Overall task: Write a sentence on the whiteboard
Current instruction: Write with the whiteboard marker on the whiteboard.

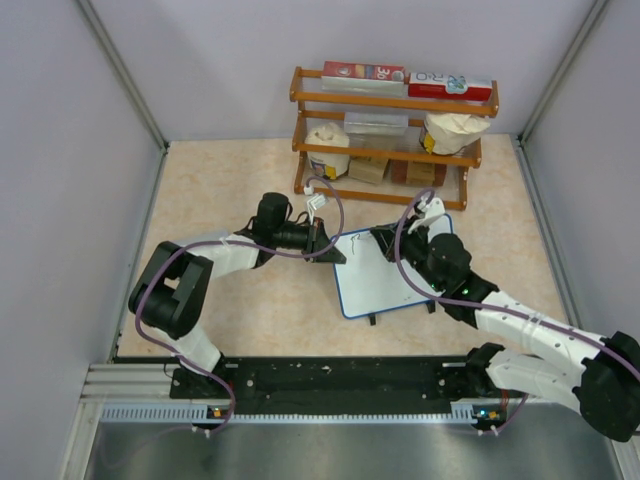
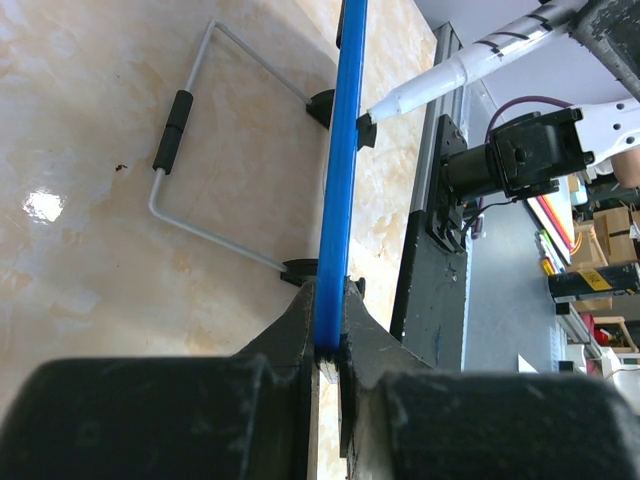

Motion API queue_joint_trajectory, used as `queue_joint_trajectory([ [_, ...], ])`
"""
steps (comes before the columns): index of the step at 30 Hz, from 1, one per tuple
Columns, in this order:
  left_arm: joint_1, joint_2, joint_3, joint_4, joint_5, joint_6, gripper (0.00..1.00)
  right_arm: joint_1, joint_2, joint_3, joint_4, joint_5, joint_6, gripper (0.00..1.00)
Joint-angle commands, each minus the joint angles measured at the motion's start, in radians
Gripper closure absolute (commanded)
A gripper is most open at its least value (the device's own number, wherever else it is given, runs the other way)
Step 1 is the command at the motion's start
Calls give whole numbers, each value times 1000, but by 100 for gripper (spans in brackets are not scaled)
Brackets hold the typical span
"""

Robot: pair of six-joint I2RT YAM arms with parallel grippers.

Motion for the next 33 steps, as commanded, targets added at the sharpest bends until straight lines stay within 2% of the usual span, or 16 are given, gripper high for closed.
queue_joint_trajectory([
  [1,-8,26,-4,-66,-96,112,100,-7,2,-11,16,-46,-1,100],
  [13,-6,26,-4,-66,-96,112,100,-8,44,-8,48,-95,17,100],
  [25,-6,27,-3,-67,-98,113,100,-8,-14,-29,-33,-3,5,100],
  [33,-8,31,-3,-69,-98,113,100,-8,-44,-48,-58,-12,-1,100],
])
